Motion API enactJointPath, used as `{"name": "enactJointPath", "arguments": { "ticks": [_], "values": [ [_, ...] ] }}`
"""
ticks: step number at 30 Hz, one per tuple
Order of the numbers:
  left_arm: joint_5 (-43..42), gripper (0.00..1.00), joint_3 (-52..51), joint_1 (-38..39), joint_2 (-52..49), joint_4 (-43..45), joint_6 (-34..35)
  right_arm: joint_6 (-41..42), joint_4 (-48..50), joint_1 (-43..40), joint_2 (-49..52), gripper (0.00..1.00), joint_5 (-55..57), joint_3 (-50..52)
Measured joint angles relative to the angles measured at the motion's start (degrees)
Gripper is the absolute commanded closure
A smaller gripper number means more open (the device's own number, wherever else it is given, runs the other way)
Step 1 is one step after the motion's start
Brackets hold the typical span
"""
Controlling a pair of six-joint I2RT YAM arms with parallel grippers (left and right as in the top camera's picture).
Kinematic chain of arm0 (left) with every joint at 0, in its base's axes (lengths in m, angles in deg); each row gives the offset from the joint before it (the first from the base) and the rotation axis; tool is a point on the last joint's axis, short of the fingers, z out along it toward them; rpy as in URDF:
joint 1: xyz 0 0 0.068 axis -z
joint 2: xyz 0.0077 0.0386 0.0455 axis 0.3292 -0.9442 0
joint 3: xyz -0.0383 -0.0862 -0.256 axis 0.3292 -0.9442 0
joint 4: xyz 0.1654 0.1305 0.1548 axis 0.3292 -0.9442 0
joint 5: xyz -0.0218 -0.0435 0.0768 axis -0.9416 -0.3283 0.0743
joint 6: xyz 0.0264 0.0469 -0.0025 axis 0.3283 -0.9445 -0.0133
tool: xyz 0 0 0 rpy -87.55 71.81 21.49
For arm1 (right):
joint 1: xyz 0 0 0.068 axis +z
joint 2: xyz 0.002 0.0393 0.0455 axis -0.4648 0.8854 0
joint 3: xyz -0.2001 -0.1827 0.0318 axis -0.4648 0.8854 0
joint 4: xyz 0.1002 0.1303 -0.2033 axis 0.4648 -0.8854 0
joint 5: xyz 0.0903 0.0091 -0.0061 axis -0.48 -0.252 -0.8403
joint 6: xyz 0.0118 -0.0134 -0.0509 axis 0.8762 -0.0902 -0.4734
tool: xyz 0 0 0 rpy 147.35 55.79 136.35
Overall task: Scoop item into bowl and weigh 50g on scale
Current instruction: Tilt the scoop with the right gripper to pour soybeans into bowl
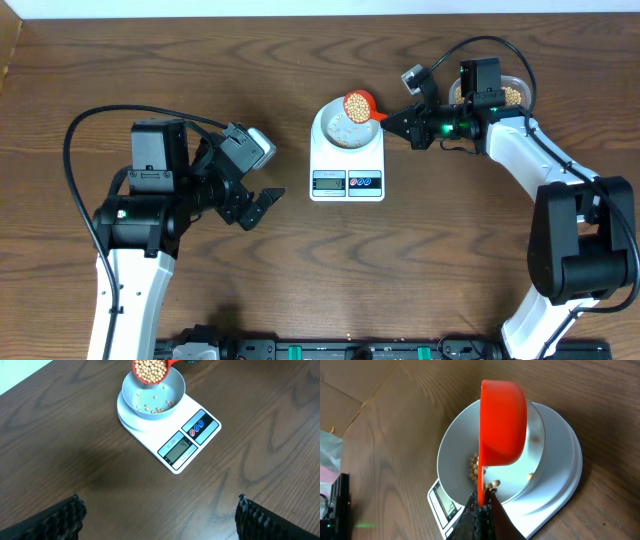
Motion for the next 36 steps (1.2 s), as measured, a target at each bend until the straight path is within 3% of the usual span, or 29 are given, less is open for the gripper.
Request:
{"name": "enactJointPath", "arguments": {
  "ticks": [36],
  "values": [
    [0.0, 0.02, 0.0, 0.0, 0.0, 0.0, 0.0, -1.6, 1.3, 1.0, 0.0, 0.99, 3.2, 0.0]
  ]
}}
